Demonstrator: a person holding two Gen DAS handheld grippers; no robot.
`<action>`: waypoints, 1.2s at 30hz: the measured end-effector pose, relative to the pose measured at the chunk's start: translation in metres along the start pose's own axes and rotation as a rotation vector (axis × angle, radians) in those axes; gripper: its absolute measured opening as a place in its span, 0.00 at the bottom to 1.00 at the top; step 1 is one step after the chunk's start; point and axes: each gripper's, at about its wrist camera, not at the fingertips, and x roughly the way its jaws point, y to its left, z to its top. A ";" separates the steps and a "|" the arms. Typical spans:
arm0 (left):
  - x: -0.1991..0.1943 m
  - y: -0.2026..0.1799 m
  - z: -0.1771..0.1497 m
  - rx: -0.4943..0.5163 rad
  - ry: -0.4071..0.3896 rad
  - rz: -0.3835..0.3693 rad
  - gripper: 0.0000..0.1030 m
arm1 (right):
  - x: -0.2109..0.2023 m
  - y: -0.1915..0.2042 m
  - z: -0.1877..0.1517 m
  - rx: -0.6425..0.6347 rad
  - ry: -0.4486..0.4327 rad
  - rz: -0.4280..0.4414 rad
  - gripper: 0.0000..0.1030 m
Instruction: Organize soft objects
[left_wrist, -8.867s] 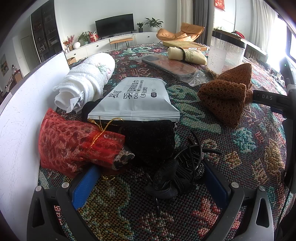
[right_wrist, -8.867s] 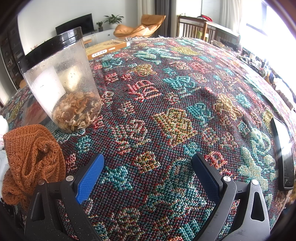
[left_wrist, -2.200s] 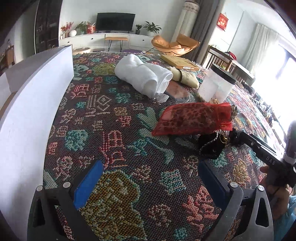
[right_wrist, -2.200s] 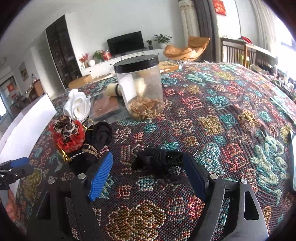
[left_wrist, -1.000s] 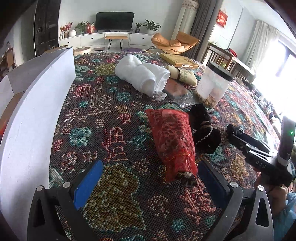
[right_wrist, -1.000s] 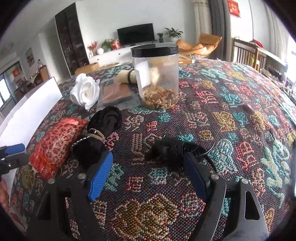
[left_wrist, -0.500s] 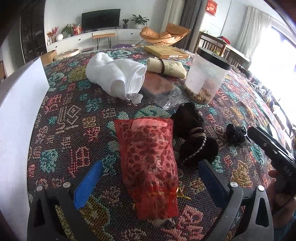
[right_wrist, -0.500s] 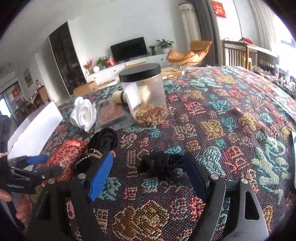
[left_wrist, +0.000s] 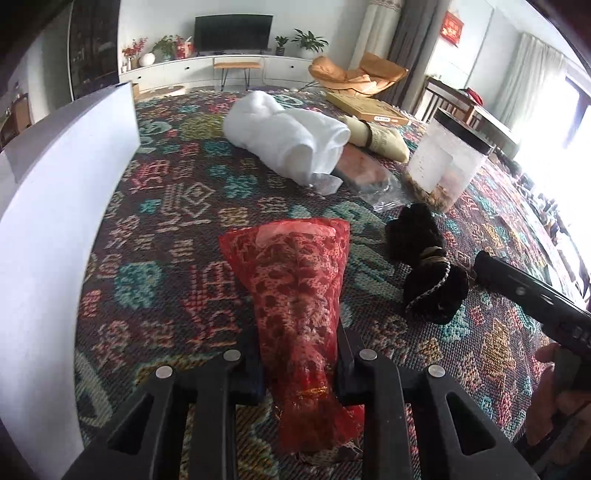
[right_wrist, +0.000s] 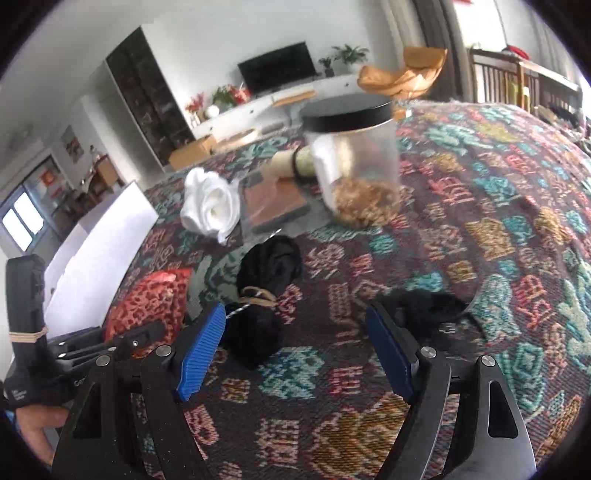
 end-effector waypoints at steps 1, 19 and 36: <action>-0.006 0.004 -0.003 -0.004 -0.001 0.010 0.25 | 0.012 0.011 0.005 -0.015 0.047 0.001 0.77; -0.190 0.151 -0.006 -0.180 -0.223 0.210 0.25 | -0.017 0.169 0.060 -0.208 0.149 0.200 0.32; -0.195 0.220 -0.048 -0.326 -0.242 0.489 0.96 | 0.001 0.247 0.007 -0.339 0.175 0.291 0.72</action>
